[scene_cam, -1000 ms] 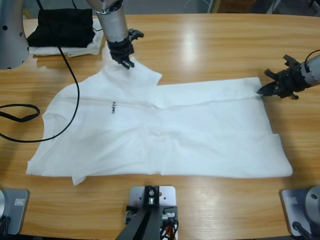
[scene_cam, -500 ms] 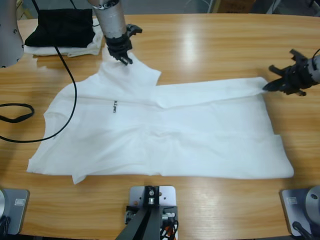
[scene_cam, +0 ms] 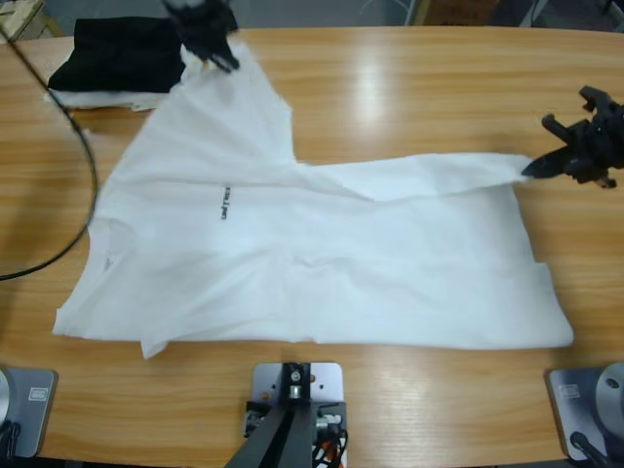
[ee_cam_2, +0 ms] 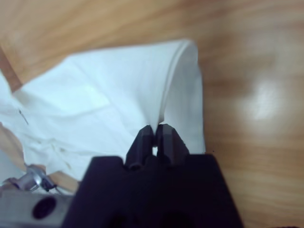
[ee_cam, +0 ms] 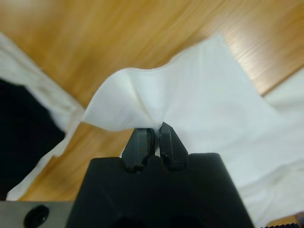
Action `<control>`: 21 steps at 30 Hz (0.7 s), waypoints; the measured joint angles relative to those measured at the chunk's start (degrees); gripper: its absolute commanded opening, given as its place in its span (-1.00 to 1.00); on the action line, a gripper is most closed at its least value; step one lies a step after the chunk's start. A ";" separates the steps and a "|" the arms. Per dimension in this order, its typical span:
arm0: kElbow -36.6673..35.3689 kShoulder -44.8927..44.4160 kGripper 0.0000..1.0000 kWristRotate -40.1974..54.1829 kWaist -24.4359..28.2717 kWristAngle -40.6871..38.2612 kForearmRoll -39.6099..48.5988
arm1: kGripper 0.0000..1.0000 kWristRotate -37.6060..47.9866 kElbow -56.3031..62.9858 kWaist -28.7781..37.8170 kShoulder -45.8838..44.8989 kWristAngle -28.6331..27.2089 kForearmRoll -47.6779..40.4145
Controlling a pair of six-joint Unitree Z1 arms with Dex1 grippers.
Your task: Fold clothes
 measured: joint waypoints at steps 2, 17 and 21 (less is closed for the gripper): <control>0.87 -3.52 -1.00 0.00 -0.36 0.00 0.01 | -1.00 -0.18 -0.01 0.00 -0.02 0.27 1.54; 35.04 -21.41 -1.00 -2.16 -6.30 -2.37 0.39 | -1.00 -1.29 -0.03 0.00 -5.64 1.49 9.58; 41.73 -26.59 -1.00 -2.45 -6.33 -2.37 -0.54 | -1.00 -1.36 -0.07 0.27 -5.95 1.49 12.42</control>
